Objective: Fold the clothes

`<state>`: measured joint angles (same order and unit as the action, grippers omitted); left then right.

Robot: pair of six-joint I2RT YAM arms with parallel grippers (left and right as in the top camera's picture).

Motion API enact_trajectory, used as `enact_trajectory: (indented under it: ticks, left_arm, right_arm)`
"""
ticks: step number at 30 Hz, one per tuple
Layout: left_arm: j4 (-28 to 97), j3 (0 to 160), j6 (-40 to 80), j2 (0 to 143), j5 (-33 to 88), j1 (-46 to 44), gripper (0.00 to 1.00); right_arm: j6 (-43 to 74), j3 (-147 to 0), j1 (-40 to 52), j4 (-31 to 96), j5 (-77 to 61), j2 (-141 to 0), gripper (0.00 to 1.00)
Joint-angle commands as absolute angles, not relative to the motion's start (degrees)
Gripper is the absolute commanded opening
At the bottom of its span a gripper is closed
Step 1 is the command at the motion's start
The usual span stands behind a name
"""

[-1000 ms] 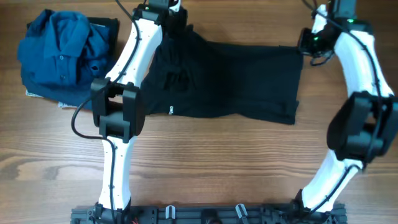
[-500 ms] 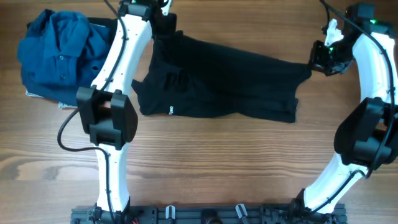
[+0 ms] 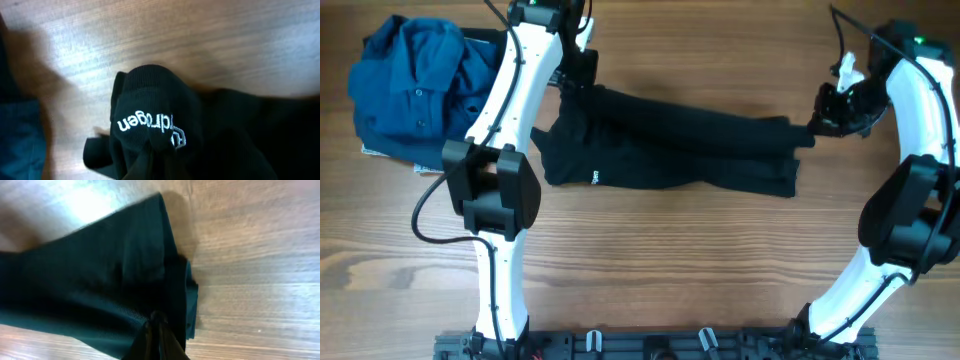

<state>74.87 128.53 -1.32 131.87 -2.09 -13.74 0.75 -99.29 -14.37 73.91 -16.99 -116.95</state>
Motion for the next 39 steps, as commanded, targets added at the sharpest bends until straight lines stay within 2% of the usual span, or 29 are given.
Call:
enact_trajectory:
  ticks: [1,7,9,10,11,13,14,16,17,19,28,33,39]
  left_arm:
    - [76.31,128.99,-0.75,130.63,-2.79,-13.32,0.04]
    - [77.34,126.08,-0.78,130.72,-0.93,-13.39,0.04]
    - [77.47,124.53,-0.78,130.72,-0.93,-13.37,0.05]
    - [77.69,123.63,-0.78,130.72,-0.91,-13.37,0.09]
    - [77.82,122.98,-0.75,130.72,-0.89,-13.39,0.18]
    - [78.35,120.90,-0.75,130.72,-0.43,-13.39,0.48]
    - [78.61,120.27,-0.75,130.72,-0.08,-13.39,0.62]
    - [79.50,119.04,-0.75,130.72,0.84,-13.37,0.81]
    - [80.12,118.72,-0.73,130.72,1.04,-13.37,0.86]
    - [81.28,118.69,-0.73,130.72,1.04,-13.39,0.88]
    - [80.75,118.72,2.50,124.95,0.82,-13.21,0.91]
    - [76.01,118.72,4.29,118.50,0.54,-12.97,0.99]
    - [74.08,118.72,5.21,114.28,-0.14,-12.95,1.00]
  right_arm:
    - [0.19,-95.92,-14.44,72.64,-18.28,-116.25,0.04]
    - [1.61,-95.18,-14.44,70.17,-18.28,-116.25,0.06]
    - [1.63,-95.18,-14.44,69.89,-18.31,-116.25,0.11]
    - [1.65,-95.18,-14.44,69.84,-18.31,-116.25,0.13]
    - [1.61,-95.18,-14.44,69.84,-18.31,-116.25,0.17]
    - [1.63,-95.18,-14.44,69.91,-18.31,-116.25,0.33]
    - [1.63,-95.18,-14.44,69.95,-18.33,-116.25,0.37]
    - [1.65,-95.18,-14.44,70.11,-18.35,-116.25,0.43]
    - [1.63,-95.18,-14.46,70.24,-18.55,-116.25,0.45]
    - [1.48,-95.18,-14.50,70.65,-19.46,-116.25,0.50]
    - [-2.00,-92.53,-14.17,73.45,-23.66,-116.25,0.56]
    - [-3.18,-85.34,-13.04,68.29,-24.49,-116.25,0.64]
    - [-4.51,-79.09,-12.58,61.58,-24.36,-116.25,0.65]
